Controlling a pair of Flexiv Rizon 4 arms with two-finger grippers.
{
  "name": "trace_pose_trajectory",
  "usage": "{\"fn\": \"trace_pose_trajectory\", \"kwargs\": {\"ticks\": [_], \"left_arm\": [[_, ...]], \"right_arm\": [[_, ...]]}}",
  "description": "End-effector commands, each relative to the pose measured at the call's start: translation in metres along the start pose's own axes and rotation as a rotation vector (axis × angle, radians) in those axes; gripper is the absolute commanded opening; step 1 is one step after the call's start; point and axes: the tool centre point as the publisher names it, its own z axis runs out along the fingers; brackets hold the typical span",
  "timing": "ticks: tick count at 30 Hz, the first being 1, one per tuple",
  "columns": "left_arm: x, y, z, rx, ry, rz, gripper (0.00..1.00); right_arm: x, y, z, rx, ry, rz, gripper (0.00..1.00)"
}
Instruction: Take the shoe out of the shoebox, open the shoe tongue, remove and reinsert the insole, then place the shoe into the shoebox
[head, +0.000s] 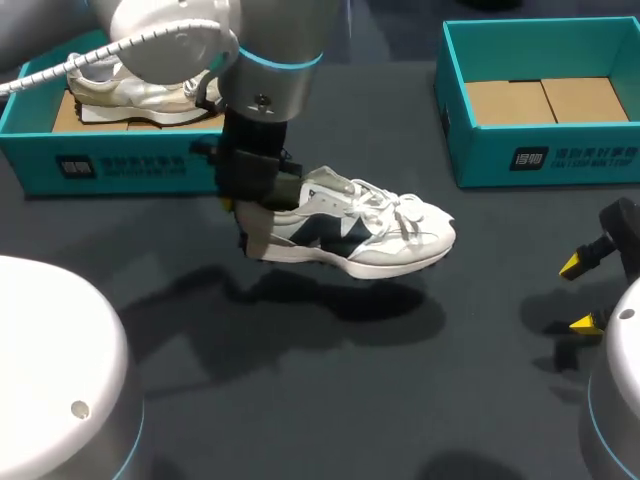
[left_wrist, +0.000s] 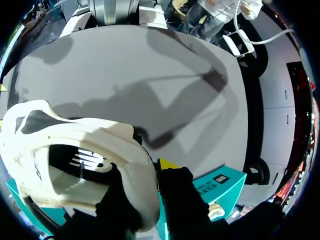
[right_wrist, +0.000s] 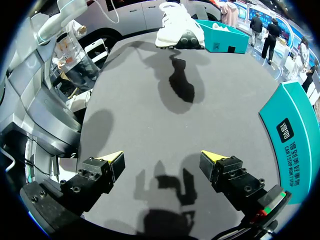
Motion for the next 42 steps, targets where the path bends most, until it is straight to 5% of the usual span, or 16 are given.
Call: {"fn": "trace_pose_trajectory", "kwargs": {"ticks": [1,20,42], "left_arm": [[-0.009,-0.013,0.009,-0.031,0.024,0.008,0.00],[-0.070,-0.032,0.046,-0.123,0.044,-0.010,0.00],[-0.097,-0.038,0.070,-0.120,0.023,-0.031,0.00]], "right_arm": [[0.002,0.000,0.000,0.001,-0.003,-0.001,1.00],[0.002,0.000,0.000,0.001,-0.003,-0.001,1.00],[0.002,0.000,0.000,0.001,-0.003,-0.001,1.00]]}}
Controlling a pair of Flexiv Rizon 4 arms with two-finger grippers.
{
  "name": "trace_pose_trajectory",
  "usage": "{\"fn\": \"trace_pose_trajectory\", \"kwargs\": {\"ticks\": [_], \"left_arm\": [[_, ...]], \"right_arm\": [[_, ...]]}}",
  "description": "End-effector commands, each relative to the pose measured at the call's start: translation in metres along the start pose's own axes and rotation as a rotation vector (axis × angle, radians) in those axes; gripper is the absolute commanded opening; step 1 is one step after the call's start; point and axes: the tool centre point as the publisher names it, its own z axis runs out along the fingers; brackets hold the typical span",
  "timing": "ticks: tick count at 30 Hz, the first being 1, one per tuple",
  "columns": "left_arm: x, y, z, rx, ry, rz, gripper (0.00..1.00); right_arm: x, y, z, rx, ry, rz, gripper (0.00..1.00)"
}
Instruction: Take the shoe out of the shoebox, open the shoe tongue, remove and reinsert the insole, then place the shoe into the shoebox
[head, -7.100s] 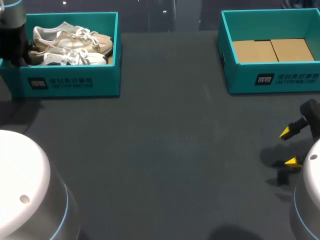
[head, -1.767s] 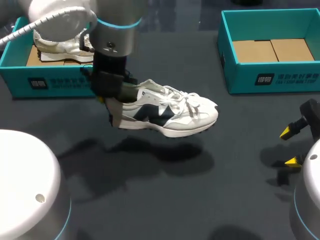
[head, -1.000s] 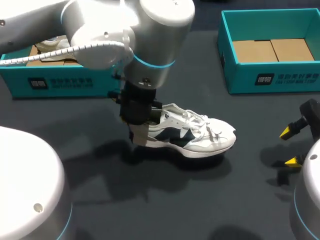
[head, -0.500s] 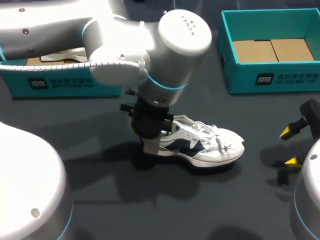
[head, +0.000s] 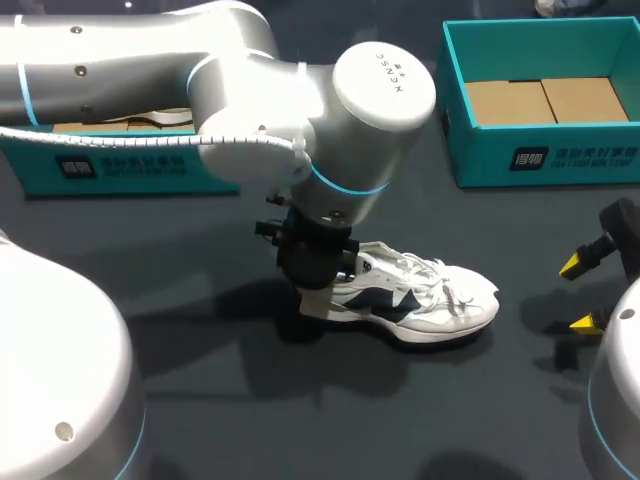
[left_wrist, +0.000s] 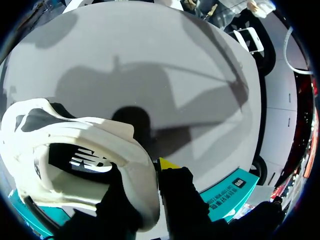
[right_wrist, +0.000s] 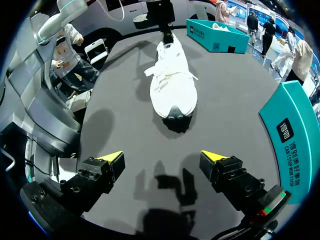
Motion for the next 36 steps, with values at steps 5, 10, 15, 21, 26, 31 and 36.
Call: {"fn": "trace_pose_trajectory", "kwargs": {"ticks": [5,10,15,21,26,31,36], "left_arm": [[-0.004,-0.007,0.003,0.002,0.008,0.000,0.00],[-0.006,-0.013,0.009,0.004,0.016,0.007,0.00],[-0.010,-0.013,0.015,0.000,0.032,-0.003,0.00],[-0.013,-0.010,0.025,0.016,0.039,-0.024,0.00],[-0.015,-0.011,0.033,0.031,0.050,-0.030,0.00],[-0.015,-0.012,0.038,0.038,0.054,-0.029,0.00],[-0.014,-0.011,0.037,0.041,0.045,-0.030,0.45]], "right_arm": [[0.002,0.000,0.000,0.001,-0.003,-0.001,1.00],[0.002,0.000,0.000,0.001,-0.003,-0.001,1.00],[0.002,0.000,0.000,0.001,-0.003,-0.001,1.00],[0.002,0.000,0.000,0.001,-0.003,-0.001,1.00],[0.002,0.000,0.000,0.001,-0.003,-0.001,1.00],[0.002,0.000,0.000,0.001,-0.003,-0.001,1.00],[0.002,0.000,0.000,0.001,-0.003,-0.001,1.00]]}}
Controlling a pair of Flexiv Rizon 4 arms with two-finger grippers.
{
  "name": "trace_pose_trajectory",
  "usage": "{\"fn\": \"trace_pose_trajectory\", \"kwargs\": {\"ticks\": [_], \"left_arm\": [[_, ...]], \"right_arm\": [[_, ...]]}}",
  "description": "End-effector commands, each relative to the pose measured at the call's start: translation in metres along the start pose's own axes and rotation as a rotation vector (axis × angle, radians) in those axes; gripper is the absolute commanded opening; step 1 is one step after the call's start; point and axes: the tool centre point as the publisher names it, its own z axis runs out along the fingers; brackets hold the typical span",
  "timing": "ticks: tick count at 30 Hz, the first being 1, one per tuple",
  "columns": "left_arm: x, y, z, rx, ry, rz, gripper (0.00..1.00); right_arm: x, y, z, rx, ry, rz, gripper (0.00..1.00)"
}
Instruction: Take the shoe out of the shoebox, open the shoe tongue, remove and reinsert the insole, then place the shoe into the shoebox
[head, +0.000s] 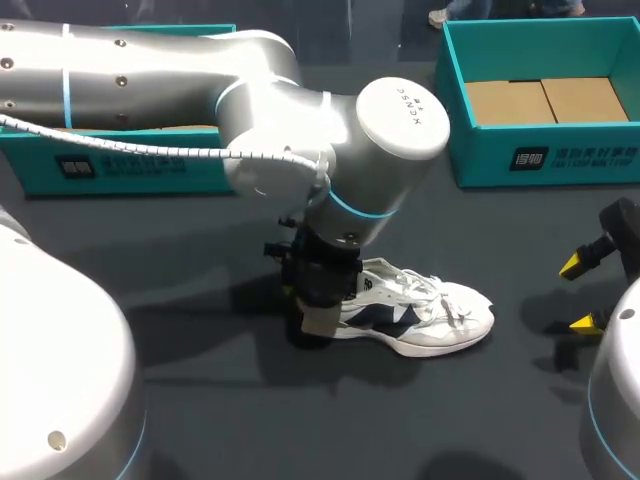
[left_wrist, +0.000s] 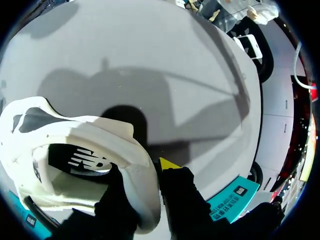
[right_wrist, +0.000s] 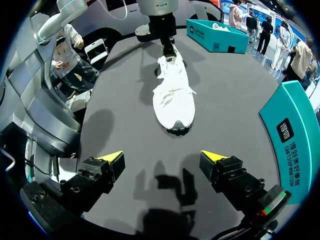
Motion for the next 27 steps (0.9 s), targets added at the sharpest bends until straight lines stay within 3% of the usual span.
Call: {"fn": "trace_pose_trajectory", "kwargs": {"ticks": [1,2,3,6,15,21,24,27], "left_arm": [[0.001,0.000,-0.001,-0.003,-0.013,-0.002,0.50],[0.002,0.000,-0.003,-0.006,-0.018,-0.004,0.68],[0.003,0.000,-0.006,-0.009,-0.024,-0.006,0.79],[0.008,0.000,-0.017,-0.022,-0.050,-0.017,1.00],[0.035,-0.005,-0.066,-0.004,-0.182,-0.133,1.00],[0.065,-0.022,-0.093,0.178,-0.384,-0.289,1.00],[0.084,-0.033,-0.100,0.305,-0.446,-0.408,1.00],[0.093,-0.036,-0.101,0.328,-0.447,-0.426,1.00]], "right_arm": [[0.002,0.000,0.000,0.001,-0.003,0.000,1.00],[0.002,0.000,0.000,0.001,-0.003,0.000,1.00],[0.002,0.000,0.000,0.001,-0.003,0.000,1.00],[0.002,0.000,0.000,0.001,-0.003,0.000,1.00],[0.002,0.000,0.000,0.001,-0.003,0.000,1.00],[0.002,0.000,0.000,0.001,-0.003,0.000,1.00],[0.002,0.000,0.000,0.001,-0.003,0.000,1.00],[0.002,0.000,0.000,0.001,-0.003,0.000,1.00]]}}
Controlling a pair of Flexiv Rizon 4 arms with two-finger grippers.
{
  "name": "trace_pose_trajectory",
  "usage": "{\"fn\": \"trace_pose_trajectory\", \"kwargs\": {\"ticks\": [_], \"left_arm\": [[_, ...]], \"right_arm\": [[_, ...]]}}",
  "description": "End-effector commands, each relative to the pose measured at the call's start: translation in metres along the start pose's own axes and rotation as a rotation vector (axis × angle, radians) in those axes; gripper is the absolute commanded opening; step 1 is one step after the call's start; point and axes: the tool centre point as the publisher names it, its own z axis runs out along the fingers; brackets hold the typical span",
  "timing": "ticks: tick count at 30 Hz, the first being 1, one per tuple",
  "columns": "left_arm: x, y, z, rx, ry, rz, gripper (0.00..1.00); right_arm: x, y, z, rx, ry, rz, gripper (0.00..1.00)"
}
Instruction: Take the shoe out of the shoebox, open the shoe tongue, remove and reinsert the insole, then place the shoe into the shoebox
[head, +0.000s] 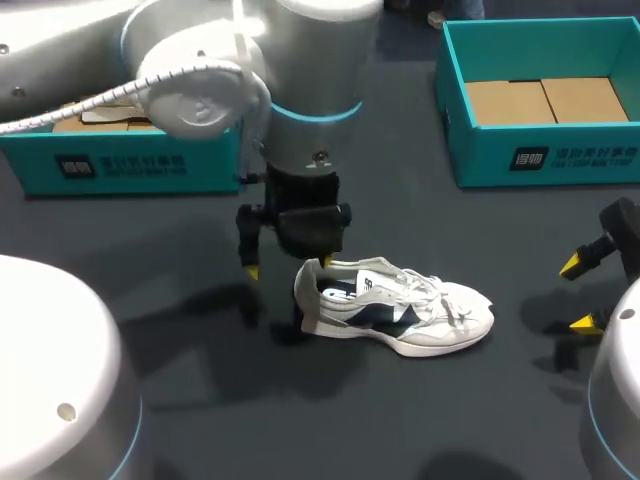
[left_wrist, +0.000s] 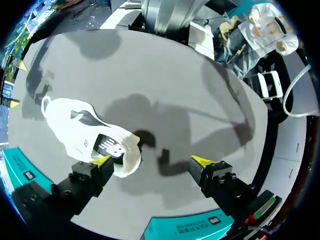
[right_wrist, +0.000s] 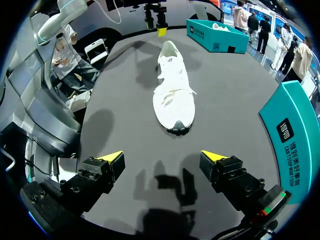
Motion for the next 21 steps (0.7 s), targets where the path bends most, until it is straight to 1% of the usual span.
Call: {"fn": "trace_pose_trajectory", "kwargs": {"ticks": [1,11,12,16,17,18,20,21], "left_arm": [[0.046,0.007,-0.007,0.147,-0.249,-0.122,1.00],[0.046,0.007,-0.007,0.147,-0.249,-0.122,1.00],[0.047,0.007,-0.007,0.127,-0.269,-0.193,1.00],[0.057,0.011,-0.001,0.212,-0.353,-0.391,1.00],[0.060,0.012,0.001,0.225,-0.390,-0.451,1.00],[0.062,0.014,0.003,0.262,-0.401,-0.499,1.00],[0.070,0.017,0.007,0.350,-0.463,-0.624,1.00],[0.074,0.019,0.008,0.416,-0.485,-0.668,1.00]], "right_arm": [[0.002,0.000,0.000,0.001,-0.003,-0.001,1.00],[0.002,0.000,0.000,0.001,-0.003,-0.001,1.00],[0.002,0.000,0.000,0.001,-0.003,-0.001,1.00],[0.002,0.000,0.000,0.001,-0.003,-0.001,1.00],[0.002,0.000,0.000,0.001,-0.003,-0.001,1.00],[0.002,0.000,0.000,0.001,-0.003,-0.001,1.00],[0.002,0.000,0.000,0.001,-0.003,-0.001,1.00],[0.002,0.000,0.000,0.001,-0.003,-0.001,1.00]]}}
